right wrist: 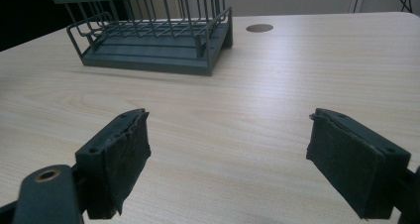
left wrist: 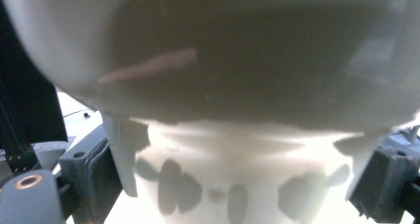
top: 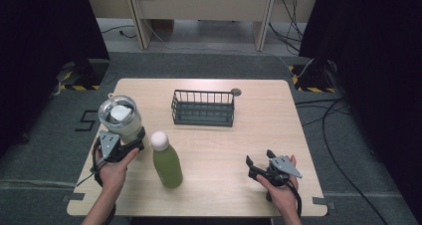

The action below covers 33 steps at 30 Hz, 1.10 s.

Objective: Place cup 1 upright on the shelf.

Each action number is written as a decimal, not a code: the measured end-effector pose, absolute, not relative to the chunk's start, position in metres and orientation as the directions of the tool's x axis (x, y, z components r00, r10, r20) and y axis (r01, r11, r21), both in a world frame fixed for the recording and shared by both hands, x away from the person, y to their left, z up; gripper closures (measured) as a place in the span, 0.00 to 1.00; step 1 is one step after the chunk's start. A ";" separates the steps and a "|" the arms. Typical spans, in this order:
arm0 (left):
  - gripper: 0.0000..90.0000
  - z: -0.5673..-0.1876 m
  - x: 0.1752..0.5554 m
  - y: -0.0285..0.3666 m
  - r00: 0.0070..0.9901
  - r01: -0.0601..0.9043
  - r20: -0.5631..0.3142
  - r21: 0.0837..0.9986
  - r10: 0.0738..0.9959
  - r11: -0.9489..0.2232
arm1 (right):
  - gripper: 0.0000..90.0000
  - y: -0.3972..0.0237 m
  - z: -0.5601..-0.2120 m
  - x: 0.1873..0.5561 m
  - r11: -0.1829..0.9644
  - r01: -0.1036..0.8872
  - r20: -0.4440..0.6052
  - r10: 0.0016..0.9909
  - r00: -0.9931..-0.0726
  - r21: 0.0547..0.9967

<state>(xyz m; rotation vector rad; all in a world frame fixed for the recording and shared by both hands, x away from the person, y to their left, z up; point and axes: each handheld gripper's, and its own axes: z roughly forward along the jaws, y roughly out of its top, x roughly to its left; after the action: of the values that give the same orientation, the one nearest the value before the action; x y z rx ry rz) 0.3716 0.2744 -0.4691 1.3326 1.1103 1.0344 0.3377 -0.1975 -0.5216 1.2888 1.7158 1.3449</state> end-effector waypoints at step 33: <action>0.11 -0.433 0.439 0.242 0.223 -0.038 -0.027 0.999 0.975 0.036 | 0.18 -0.198 -0.522 0.340 0.009 0.333 0.114 0.930 -0.348 0.943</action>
<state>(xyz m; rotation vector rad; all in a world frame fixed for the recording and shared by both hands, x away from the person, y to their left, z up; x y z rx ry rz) 0.4391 0.2422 -0.4333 1.2528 1.0282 1.0404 0.3399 -0.1984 -0.5215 1.3005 1.7192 1.3481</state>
